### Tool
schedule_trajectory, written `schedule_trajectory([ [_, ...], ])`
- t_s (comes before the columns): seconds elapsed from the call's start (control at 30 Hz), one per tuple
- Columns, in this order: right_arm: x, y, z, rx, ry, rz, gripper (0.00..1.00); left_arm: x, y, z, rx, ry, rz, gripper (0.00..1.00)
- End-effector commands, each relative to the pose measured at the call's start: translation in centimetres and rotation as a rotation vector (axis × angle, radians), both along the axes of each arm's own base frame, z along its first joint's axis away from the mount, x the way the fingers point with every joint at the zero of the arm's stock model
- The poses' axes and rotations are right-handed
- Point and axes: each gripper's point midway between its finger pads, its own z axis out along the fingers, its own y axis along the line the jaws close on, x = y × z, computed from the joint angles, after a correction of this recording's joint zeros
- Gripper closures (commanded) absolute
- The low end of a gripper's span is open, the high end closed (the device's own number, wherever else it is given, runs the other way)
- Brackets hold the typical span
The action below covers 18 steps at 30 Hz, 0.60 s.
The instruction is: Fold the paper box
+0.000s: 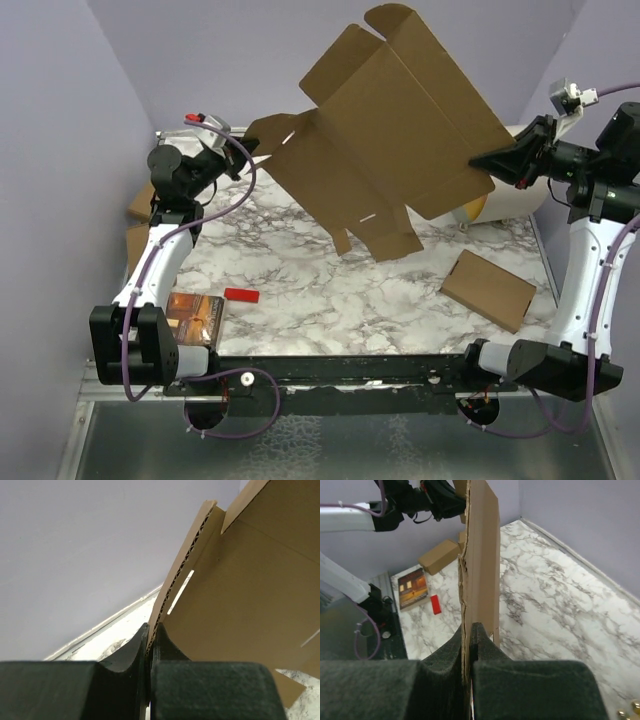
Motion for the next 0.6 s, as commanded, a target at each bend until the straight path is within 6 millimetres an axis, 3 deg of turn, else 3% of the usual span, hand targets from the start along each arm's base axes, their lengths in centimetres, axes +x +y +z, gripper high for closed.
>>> schedule_trajectory([
  [0.0, -0.8, 0.3, -0.7, 0.085, 0.149, 0.112, 0.99, -1.7, -0.8, 1.0, 0.044, -0.084, -0.023, 1.0],
  [0.2, -0.6, 1.2, -2.8, 0.144, 0.311, 0.15, 0.99, -2.3, -1.9, 0.6, 0.043, -0.086, -0.057, 1.0],
  [0.43, 1.9, 4.4, -7.1, 0.097, 0.405, 0.102, 0.99, -3.3, -3.4, -1.2, 0.046, -0.049, -0.093, 1.0],
  [0.57, 3.4, 4.6, -9.8, 0.063, 0.445, 0.036, 0.99, -3.8, -3.5, -2.1, 0.045, -0.03, -0.095, 1.0],
])
